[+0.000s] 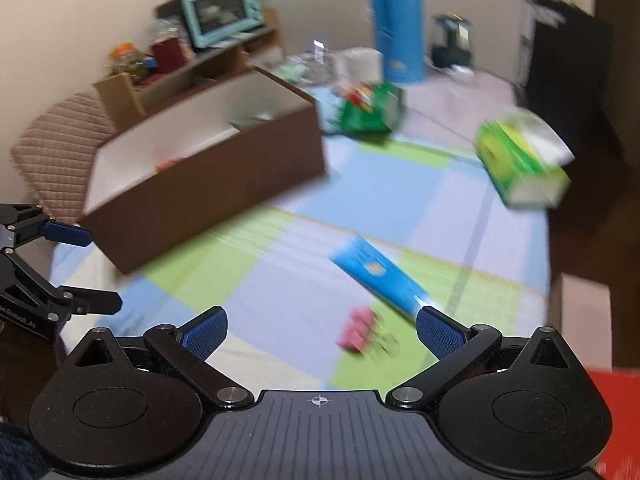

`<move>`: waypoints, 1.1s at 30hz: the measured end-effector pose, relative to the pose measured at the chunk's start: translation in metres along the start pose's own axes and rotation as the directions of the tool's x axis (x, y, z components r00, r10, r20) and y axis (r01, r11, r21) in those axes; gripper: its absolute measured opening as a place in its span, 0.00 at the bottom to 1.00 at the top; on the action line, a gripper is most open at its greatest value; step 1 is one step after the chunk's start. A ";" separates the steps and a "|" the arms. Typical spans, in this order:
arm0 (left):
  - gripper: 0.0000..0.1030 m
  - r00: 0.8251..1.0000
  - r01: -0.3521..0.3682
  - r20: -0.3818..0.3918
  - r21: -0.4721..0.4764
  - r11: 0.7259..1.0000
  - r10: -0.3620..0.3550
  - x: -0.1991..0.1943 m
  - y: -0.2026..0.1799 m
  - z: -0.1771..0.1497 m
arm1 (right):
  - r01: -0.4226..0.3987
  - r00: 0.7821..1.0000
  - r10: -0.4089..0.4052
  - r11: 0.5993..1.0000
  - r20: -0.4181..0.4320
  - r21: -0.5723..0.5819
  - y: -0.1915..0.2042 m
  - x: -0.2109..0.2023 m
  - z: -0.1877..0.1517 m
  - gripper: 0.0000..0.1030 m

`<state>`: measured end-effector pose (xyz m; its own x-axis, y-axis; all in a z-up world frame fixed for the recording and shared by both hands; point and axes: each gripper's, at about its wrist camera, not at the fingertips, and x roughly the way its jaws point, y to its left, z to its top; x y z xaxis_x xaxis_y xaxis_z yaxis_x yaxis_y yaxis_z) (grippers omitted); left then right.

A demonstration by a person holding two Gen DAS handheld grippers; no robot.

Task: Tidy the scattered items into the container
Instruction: 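Grasp the pink binder clip with the left gripper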

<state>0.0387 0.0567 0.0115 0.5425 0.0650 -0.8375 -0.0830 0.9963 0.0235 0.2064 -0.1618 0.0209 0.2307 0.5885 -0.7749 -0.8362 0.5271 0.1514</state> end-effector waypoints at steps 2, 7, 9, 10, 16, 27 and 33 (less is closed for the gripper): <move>0.97 1.000 0.024 0.000 0.023 0.999 -0.024 0.007 -0.011 0.004 | 0.015 1.000 -0.015 0.999 -0.012 0.029 -0.012 -0.004 -0.008 1.00; 0.97 0.997 0.079 0.008 0.089 0.993 -0.081 0.024 -0.037 0.015 | 0.062 0.998 -0.060 0.995 -0.026 0.084 -0.036 -0.013 -0.017 1.00; 0.96 0.995 0.099 0.009 0.116 0.988 -0.100 0.032 -0.048 0.018 | 0.095 0.995 -0.093 0.990 -0.024 0.107 -0.046 -0.017 -0.020 1.00; 0.96 0.994 0.110 0.007 0.130 0.985 -0.112 0.035 -0.053 0.019 | 0.108 0.994 -0.105 0.987 -0.024 0.120 -0.051 -0.018 -0.021 1.00; 0.91 0.983 0.184 -0.023 0.242 0.953 -0.183 0.065 -0.083 0.022 | 0.172 0.985 -0.165 0.964 -0.051 0.203 -0.081 -0.022 -0.033 1.00; 0.76 0.945 0.314 -0.093 0.514 0.798 -0.312 0.124 -0.110 0.042 | 0.202 0.977 -0.176 0.941 -0.118 0.273 -0.109 -0.011 -0.040 1.00; 0.75 0.915 0.386 -0.173 0.636 0.668 -0.364 0.149 -0.115 0.054 | 0.218 0.972 -0.178 0.930 -0.156 0.297 -0.127 0.003 -0.037 1.00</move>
<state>0.1743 -0.0455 -0.0863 0.3818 -0.3131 -0.8696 0.6854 0.7271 0.0392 0.2944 -0.2500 -0.0232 0.2952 0.3828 -0.8754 -0.5793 0.8003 0.1546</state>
